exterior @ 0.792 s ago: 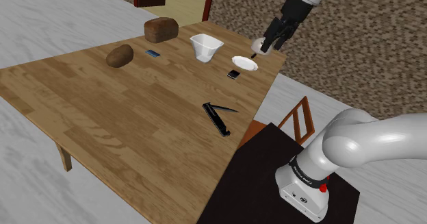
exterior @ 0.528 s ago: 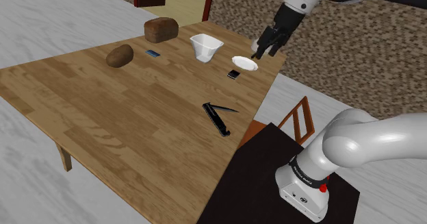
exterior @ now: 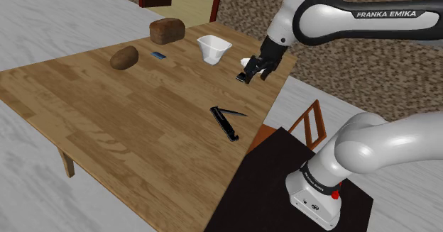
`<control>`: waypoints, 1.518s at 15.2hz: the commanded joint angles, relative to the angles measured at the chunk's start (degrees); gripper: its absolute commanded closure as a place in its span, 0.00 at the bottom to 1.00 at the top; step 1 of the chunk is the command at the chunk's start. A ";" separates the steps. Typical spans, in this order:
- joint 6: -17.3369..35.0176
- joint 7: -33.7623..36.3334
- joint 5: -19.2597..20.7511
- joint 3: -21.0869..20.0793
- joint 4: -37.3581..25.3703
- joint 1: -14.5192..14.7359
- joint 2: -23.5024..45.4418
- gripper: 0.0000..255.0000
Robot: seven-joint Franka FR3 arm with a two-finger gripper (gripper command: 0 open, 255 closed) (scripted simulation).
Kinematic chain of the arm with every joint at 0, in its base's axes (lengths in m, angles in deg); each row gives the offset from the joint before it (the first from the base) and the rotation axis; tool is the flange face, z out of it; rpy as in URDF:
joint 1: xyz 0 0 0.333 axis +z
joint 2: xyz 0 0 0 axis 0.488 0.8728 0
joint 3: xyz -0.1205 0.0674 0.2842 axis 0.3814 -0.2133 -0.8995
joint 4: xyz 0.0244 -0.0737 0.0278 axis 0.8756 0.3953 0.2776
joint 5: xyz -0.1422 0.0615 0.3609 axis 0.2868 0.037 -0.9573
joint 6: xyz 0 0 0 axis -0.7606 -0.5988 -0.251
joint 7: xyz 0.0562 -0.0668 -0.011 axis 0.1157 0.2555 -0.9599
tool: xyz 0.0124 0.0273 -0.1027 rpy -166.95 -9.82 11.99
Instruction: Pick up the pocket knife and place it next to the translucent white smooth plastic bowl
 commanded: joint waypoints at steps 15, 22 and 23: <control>33.24 15.60 0.83 -10.04 6.46 -1.86 27.67 0.00; 39.66 17.96 4.11 -10.71 6.76 -3.01 33.97 0.00; 39.66 17.96 4.11 -10.70 6.76 -3.00 33.97 0.00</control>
